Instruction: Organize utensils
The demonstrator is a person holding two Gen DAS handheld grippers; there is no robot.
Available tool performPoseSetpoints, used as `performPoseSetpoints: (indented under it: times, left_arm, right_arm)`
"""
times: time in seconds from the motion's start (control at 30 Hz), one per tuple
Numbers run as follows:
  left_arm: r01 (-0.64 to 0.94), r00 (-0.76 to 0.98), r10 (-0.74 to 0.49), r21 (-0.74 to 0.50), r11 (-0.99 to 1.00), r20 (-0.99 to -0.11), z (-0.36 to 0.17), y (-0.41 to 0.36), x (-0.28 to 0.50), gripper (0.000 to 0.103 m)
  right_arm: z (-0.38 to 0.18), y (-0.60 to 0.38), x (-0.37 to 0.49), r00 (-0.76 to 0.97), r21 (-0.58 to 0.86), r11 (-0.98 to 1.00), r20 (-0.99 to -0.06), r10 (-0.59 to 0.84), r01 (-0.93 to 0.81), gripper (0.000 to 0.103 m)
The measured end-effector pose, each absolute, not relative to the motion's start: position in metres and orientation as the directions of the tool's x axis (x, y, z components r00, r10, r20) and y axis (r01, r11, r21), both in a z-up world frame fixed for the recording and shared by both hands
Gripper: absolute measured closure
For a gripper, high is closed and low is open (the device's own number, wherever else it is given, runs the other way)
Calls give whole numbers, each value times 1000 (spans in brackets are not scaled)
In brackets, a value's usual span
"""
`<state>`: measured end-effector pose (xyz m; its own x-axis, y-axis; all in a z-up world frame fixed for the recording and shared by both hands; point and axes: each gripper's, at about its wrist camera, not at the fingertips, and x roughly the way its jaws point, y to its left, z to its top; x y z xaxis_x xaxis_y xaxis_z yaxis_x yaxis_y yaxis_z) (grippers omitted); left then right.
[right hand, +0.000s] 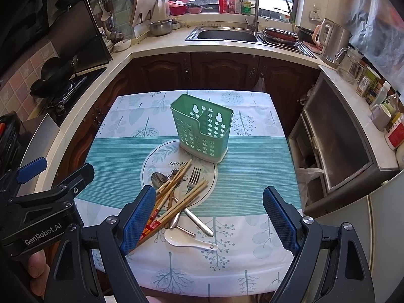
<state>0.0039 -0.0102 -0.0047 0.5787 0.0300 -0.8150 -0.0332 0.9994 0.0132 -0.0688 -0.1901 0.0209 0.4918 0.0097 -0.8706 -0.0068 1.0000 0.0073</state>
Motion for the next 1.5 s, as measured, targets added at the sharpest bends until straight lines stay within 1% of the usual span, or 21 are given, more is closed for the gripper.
performPoseSetpoints:
  times: [0.4, 1.03, 1.37, 1.5]
  left_arm:
    - [-31, 588, 44, 32, 999, -808, 1, -15, 13, 1]
    - [24, 584, 14, 35, 999, -812, 1, -5, 19, 1]
    - [84, 587, -23, 33, 996, -809, 1, 2, 20, 1]
    - [108, 590, -36, 35, 994, -807, 2, 6, 21, 1]
  right_arm:
    - [29, -195, -57, 514, 8, 1000, -858, 15, -16, 14]
    - [37, -181, -63, 514, -13, 1000, -858, -23, 24, 14]
    - [42, -168, -74, 516, -24, 998, -855, -47, 52, 22]
    - [44, -161, -80, 514, -23, 997, -856, -57, 72, 23]
